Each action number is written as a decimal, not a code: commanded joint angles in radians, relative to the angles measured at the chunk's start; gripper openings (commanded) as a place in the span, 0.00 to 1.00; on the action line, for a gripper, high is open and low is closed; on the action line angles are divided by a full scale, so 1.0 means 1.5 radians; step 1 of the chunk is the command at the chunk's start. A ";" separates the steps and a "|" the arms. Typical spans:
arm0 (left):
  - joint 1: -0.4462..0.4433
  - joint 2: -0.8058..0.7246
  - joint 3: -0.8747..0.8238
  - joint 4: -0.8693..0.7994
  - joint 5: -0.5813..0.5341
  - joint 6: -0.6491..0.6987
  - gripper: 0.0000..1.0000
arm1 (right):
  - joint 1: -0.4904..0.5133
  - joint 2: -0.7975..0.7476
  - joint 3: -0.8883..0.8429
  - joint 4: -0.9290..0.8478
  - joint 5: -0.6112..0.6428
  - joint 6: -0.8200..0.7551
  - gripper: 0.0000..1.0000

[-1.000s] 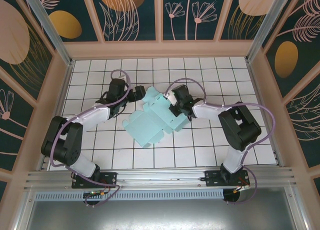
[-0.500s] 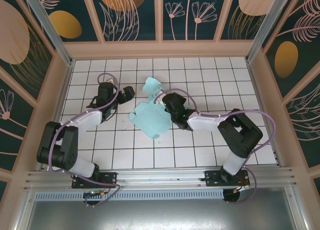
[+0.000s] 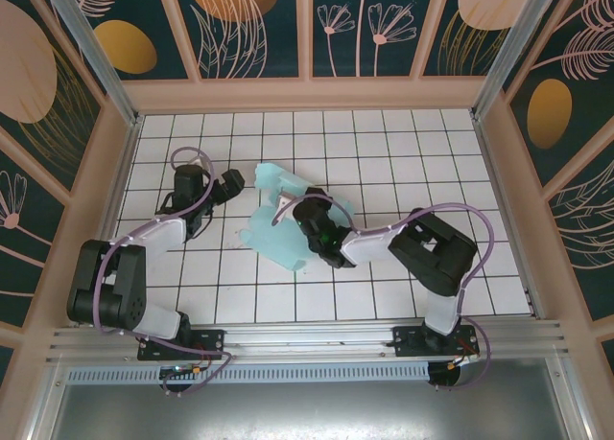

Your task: Fold the paper box

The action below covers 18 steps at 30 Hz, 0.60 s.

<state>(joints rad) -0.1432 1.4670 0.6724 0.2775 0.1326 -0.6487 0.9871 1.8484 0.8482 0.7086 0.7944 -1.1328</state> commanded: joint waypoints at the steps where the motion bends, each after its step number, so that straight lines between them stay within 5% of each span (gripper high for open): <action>1: 0.023 -0.012 -0.020 0.027 0.027 -0.002 0.99 | 0.020 0.024 -0.030 0.138 0.003 -0.080 0.00; 18: 0.035 0.095 0.046 0.046 0.083 0.021 0.99 | 0.066 0.069 -0.160 0.469 0.063 -0.264 0.00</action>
<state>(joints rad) -0.0925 1.5833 0.7059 0.3084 0.2192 -0.6331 1.0805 1.9213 0.6365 1.2205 0.8421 -1.4555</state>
